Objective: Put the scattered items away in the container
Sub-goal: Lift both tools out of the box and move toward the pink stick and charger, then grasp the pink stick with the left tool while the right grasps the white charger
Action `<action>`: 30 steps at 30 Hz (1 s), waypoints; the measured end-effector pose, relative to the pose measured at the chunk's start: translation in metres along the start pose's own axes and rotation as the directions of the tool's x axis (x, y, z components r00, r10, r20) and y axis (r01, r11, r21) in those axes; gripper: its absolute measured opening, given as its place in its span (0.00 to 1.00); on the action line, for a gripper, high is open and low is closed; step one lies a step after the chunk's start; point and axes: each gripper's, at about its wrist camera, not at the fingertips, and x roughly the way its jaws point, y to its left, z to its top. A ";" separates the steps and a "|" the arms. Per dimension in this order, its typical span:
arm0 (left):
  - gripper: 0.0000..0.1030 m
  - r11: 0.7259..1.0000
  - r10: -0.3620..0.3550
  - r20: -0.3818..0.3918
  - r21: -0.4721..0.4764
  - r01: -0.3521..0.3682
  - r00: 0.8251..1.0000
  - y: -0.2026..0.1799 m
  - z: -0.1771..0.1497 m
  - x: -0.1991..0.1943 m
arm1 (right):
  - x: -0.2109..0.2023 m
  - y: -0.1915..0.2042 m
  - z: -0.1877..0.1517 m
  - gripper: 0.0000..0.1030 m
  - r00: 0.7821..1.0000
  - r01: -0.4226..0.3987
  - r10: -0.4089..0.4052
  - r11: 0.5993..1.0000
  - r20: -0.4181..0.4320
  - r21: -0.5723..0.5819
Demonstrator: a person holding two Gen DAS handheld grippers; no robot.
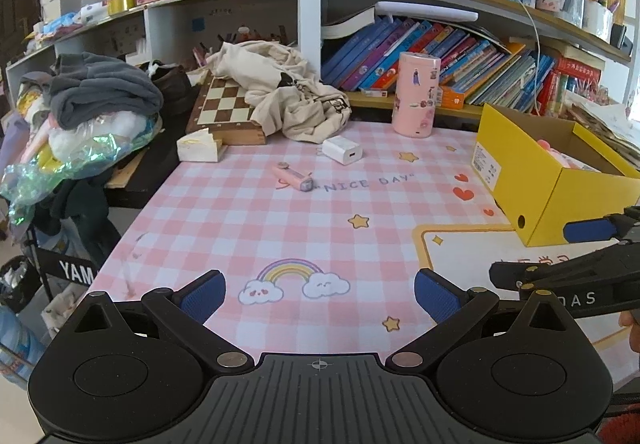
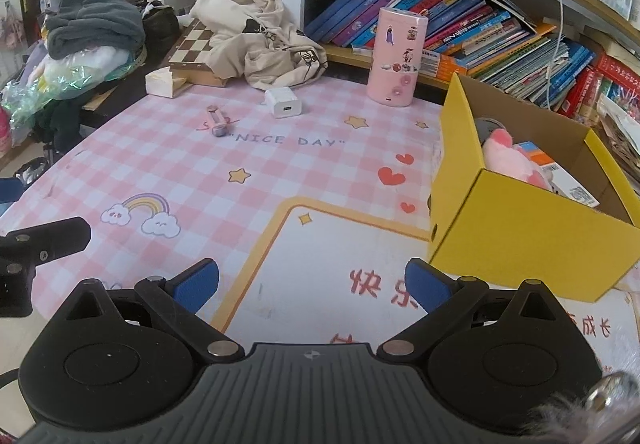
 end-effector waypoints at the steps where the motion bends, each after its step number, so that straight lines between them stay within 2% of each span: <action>1: 0.99 1.000 0.000 0.000 0.005 0.000 1.000 0.000 0.002 0.003 | 0.003 0.000 0.002 0.98 1.000 -0.003 0.003 1.000 -0.003 -0.001; 8: 0.99 1.000 -0.024 0.012 -0.003 0.025 1.000 0.001 0.015 0.028 | 0.031 -0.004 0.017 0.97 0.999 -0.012 0.011 1.000 -0.035 -0.029; 18: 0.99 0.999 -0.017 -0.028 0.027 0.018 0.999 0.002 0.033 0.073 | 0.080 -0.014 0.049 0.95 0.997 -0.030 0.030 1.000 -0.075 0.004; 21: 0.99 0.999 -0.020 -0.040 0.035 0.021 0.999 0.004 0.039 0.086 | 0.093 -0.013 0.060 0.95 0.997 -0.014 0.013 1.000 -0.070 -0.012; 30: 0.99 0.999 -0.029 -0.047 0.012 0.030 0.998 0.018 0.060 0.123 | 0.134 -0.017 0.100 0.95 0.998 -0.053 0.053 0.999 -0.045 0.014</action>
